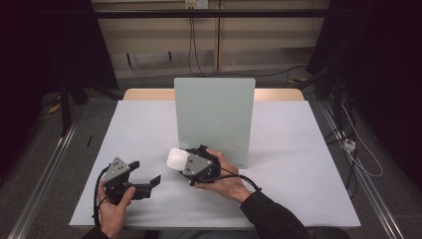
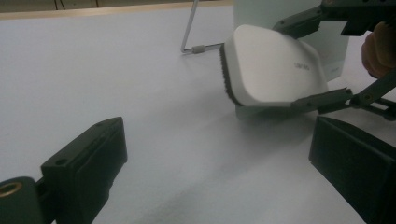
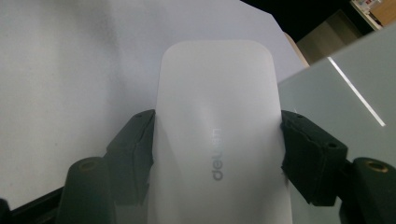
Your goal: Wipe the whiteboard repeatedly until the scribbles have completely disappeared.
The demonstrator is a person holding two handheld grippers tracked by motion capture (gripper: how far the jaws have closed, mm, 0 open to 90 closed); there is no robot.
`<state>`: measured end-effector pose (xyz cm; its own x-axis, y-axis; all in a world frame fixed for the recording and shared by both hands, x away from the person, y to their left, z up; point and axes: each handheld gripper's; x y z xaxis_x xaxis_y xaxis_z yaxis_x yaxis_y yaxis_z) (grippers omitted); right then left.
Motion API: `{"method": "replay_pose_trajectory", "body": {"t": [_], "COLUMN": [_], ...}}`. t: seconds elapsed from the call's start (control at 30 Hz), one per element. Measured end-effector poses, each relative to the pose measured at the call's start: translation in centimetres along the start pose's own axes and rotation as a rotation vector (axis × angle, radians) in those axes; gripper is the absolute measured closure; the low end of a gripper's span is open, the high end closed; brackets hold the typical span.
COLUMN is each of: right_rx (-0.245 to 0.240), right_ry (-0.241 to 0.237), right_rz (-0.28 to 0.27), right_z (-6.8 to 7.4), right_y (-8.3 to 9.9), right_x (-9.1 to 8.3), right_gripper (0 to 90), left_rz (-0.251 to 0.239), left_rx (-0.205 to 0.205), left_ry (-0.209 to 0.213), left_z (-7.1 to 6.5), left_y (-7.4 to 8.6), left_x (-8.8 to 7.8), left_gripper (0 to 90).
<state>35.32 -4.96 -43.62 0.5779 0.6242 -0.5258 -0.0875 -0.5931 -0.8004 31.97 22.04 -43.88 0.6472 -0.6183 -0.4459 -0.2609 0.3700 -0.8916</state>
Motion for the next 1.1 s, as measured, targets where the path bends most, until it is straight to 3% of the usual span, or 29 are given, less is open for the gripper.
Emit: {"method": "replay_pose_trajectory", "body": {"t": [0.3, 0.53, 0.67, 0.77, 1.1], "right_rx": [0.012, 0.079, 0.101, 0.087, 0.037], "right_ry": [0.074, 0.177, 0.216, 0.219, 0.143], "right_rz": [-0.013, -0.081, -0.103, -0.095, -0.052], "right_z": [-2.2, -5.3, -6.3, -6.1, -4.0], "right_y": [1.3, 1.8, 2.2, 2.6, 4.5], "right_x": [-3.5, -7.3, -8.7, -8.7, -6.9], "right_gripper": [31.4, 31.4, 31.4, 31.4, 31.4], "left_rz": [0.004, 0.003, 0.003, 0.003, 0.009], "left_rx": [0.005, -0.003, -0.004, -0.004, 0.005], "left_ry": [0.0, -0.001, 0.002, 0.002, 0.001], "left_z": [0.0, -0.1, -0.1, -0.1, -0.2], "left_y": [0.0, 0.0, 0.0, 0.0, 0.0], "left_x": [0.0, 0.1, 0.2, 0.2, 0.2], "left_gripper": [4.2, 4.2, 4.2, 4.2, 4.2]}}
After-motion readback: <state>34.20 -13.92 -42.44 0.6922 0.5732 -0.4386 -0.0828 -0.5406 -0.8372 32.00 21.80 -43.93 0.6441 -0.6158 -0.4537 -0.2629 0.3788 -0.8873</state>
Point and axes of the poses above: each handheld gripper's, and its own axes: x roughly forward along the jaws, y roughly out of its underside, z roughly to its left, and after that the axes turned 14 degrees about x, right-handed
